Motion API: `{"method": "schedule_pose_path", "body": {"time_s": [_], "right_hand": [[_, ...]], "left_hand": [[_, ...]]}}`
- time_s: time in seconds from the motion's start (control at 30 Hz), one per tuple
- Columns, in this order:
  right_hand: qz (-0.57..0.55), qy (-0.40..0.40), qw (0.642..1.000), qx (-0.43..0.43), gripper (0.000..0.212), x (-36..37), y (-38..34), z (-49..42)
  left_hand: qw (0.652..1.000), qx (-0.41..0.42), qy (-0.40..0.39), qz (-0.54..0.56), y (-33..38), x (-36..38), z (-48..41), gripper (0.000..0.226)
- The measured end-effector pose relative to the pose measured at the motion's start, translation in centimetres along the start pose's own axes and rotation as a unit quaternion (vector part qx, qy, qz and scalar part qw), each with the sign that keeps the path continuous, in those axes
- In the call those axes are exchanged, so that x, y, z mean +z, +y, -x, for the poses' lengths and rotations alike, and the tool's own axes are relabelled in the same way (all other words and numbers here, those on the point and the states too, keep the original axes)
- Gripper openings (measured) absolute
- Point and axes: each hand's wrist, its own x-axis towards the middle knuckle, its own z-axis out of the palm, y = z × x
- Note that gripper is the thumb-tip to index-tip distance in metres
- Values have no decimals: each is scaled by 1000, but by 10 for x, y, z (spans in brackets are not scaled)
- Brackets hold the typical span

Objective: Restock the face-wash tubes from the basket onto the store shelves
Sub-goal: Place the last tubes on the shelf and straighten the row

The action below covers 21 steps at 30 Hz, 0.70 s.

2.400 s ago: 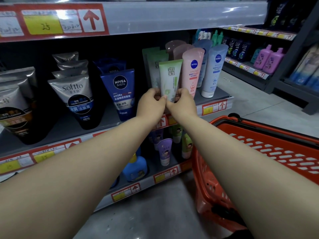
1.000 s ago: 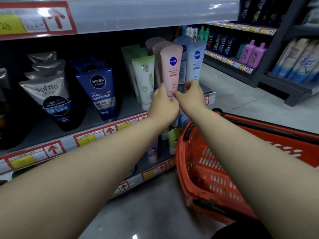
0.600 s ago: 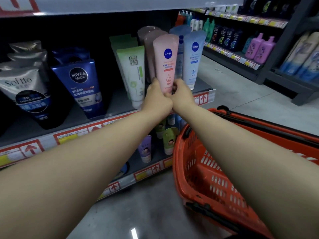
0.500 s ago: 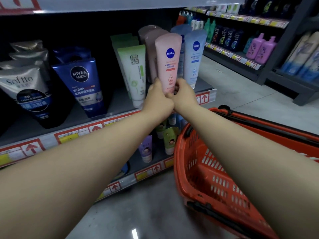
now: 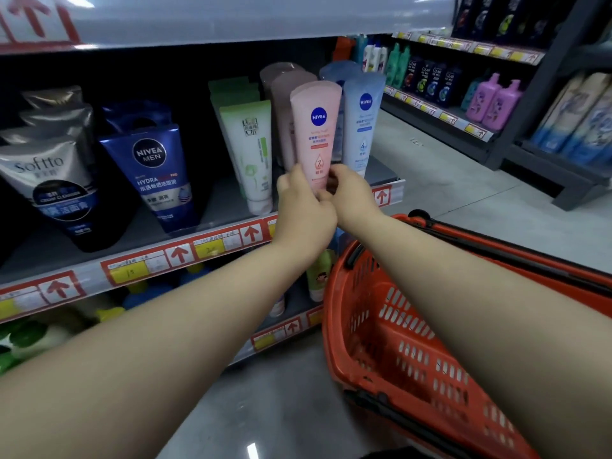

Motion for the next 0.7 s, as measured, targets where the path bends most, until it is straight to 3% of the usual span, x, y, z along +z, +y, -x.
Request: {"method": "schedule_pose_path", "body": {"time_s": [0.33, 0.43, 0.5, 0.6, 0.7], "right_hand": [[15, -23, 998, -50, 30, -6, 16, -9], [1, -26, 998, -52, 34, -6, 19, -14], [-23, -10, 998, -56, 37, -4, 18, -17], [-35, 1, 997, -68, 33, 2, 18, -19], [-54, -2, 996, -65, 25, 6, 20, -21]], "left_hand": [[1000, -3, 9, 23, 6, 16, 9, 49], [996, 19, 79, 37, 6, 15, 9, 45], [991, 24, 131, 31, 4, 14, 2, 55], [996, -9, 80, 45, -4, 14, -11, 80], [997, -11, 29, 70, -8, 16, -14, 87]]}}
